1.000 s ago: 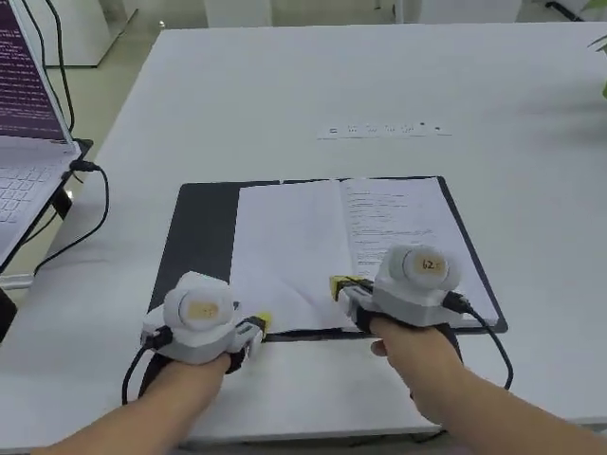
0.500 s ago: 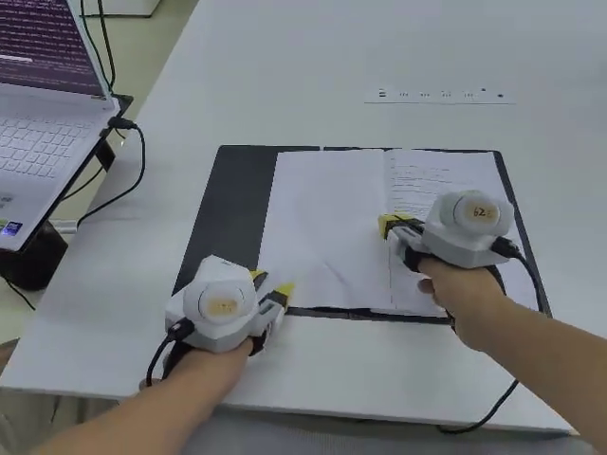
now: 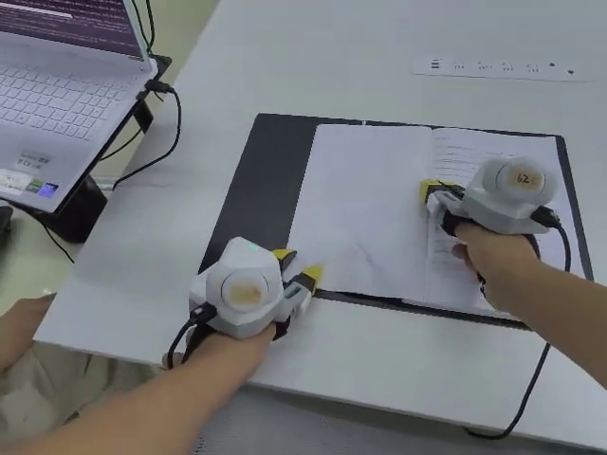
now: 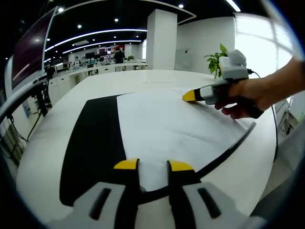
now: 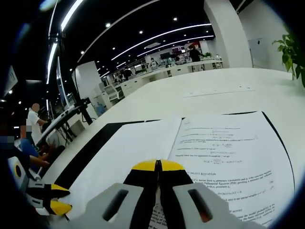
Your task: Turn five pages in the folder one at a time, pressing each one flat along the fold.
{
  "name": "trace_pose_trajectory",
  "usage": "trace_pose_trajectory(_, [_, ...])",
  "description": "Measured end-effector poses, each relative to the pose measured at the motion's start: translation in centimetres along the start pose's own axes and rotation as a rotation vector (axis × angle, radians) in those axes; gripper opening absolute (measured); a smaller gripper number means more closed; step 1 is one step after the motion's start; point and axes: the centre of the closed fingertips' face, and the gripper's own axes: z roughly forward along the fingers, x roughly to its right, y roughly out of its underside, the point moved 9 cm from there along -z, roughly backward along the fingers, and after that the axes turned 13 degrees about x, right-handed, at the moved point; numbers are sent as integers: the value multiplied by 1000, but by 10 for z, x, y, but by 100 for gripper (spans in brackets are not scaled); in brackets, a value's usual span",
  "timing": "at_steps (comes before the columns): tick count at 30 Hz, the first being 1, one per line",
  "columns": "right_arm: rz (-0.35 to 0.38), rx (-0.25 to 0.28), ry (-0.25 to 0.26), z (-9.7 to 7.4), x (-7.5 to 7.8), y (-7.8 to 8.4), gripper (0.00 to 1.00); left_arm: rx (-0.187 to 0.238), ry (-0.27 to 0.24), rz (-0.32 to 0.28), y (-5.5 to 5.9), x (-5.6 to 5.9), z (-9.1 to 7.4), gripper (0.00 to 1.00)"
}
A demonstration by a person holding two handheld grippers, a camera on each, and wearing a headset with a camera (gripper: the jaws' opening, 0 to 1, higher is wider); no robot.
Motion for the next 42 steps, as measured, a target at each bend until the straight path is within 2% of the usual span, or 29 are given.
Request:
trace_pose_trajectory(17, [43, 46, 77, 50, 16, -14, 0, 5, 0, -3, 0, 1, 1, 22])
trace_pose_trajectory(22, [30, 57, 98, 72, 30, -19, 0, 7, -1, -6, 0, 1, 1, 22])
trace_pose_trajectory(27, [15, 49, 102, 81, 32, -26, 0, 10, -2, -9, 1, 1, 1, 22])
trace_pose_trajectory(29, [4, 39, 97, 91, 38, -27, 0, 11, -2, -10, 1, 0, 1, 22])
trace_pose_trajectory(38, [17, 43, 93, 89, 44, -21, 0, 14, -3, -13, 0, 1, 1, 22])
trace_pose_trajectory(42, [31, 48, 85, 79, 43, -14, 0, 16, -3, -14, 1, 1, 2, 22])
